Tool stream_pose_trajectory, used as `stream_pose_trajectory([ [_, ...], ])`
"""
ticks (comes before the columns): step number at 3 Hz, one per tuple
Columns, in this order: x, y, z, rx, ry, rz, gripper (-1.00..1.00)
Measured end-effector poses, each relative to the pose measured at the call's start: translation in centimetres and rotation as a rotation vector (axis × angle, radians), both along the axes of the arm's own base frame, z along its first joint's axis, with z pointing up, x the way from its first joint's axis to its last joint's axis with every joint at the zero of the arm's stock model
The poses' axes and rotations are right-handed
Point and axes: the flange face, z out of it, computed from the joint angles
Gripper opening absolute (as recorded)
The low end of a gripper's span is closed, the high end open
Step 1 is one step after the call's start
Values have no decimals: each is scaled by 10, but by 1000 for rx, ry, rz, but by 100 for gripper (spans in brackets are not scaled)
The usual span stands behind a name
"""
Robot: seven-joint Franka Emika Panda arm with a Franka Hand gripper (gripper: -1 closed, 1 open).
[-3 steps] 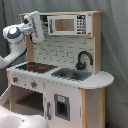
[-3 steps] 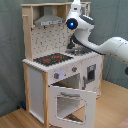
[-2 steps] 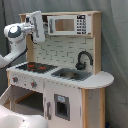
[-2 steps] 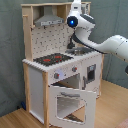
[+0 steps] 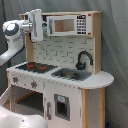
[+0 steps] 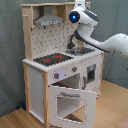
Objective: Play with the kitchen
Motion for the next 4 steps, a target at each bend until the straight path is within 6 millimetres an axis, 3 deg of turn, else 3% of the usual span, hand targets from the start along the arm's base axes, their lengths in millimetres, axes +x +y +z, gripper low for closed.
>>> stream_pose_trajectory([
  [1, -3, -27, -16, 37, 49, -53, -100],
  [3, -39, -54, -16, 98, 76, -60, -100],
  [4, -44, -71, -24, 112, 89, -39, -100],
])
